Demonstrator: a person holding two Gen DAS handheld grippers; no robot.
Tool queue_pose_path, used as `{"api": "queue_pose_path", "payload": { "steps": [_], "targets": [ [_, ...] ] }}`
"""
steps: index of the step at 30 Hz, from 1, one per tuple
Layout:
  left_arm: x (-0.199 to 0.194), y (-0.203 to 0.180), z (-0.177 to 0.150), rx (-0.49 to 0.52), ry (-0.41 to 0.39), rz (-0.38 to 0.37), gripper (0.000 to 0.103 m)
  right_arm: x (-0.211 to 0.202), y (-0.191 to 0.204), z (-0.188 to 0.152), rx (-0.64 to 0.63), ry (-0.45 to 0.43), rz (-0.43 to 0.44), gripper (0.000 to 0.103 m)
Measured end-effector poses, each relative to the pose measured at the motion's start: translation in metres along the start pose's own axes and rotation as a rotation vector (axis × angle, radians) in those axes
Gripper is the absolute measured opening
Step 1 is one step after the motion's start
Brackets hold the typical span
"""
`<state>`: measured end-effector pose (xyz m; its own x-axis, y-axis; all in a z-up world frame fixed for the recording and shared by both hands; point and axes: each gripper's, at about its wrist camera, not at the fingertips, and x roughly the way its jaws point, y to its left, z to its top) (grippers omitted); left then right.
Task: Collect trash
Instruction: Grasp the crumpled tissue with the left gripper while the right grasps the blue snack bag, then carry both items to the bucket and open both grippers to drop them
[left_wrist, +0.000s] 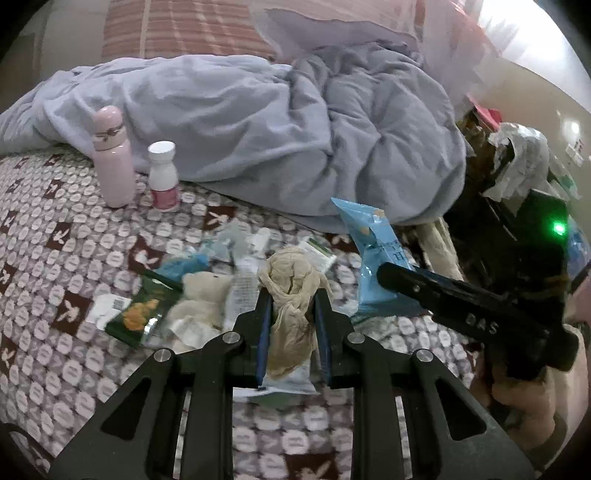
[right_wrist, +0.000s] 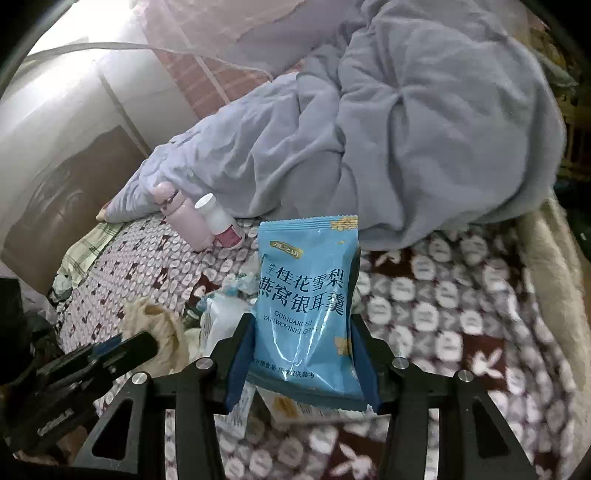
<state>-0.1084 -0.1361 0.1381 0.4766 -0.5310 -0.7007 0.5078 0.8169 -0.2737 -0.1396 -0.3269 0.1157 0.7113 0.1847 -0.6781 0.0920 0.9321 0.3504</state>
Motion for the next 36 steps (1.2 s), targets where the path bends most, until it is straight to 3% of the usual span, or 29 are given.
{"api": "queue_pose_path", "payload": {
  "steps": [7, 18, 36],
  "targets": [
    [0.005, -0.046, -0.013, 0.076, 0.01, -0.013, 0.02, -0.042, -0.013, -0.026, 0.001, -0.037, -0.035, 0.049],
    [0.01, -0.123, -0.027, 0.183, 0.009, -0.071, 0.02, -0.114, -0.055, -0.061, 0.02, -0.101, -0.161, 0.049],
    [0.045, -0.265, -0.059, 0.352, 0.106, -0.247, 0.02, -0.219, -0.171, -0.117, 0.227, -0.176, -0.373, 0.049]
  ]
}}
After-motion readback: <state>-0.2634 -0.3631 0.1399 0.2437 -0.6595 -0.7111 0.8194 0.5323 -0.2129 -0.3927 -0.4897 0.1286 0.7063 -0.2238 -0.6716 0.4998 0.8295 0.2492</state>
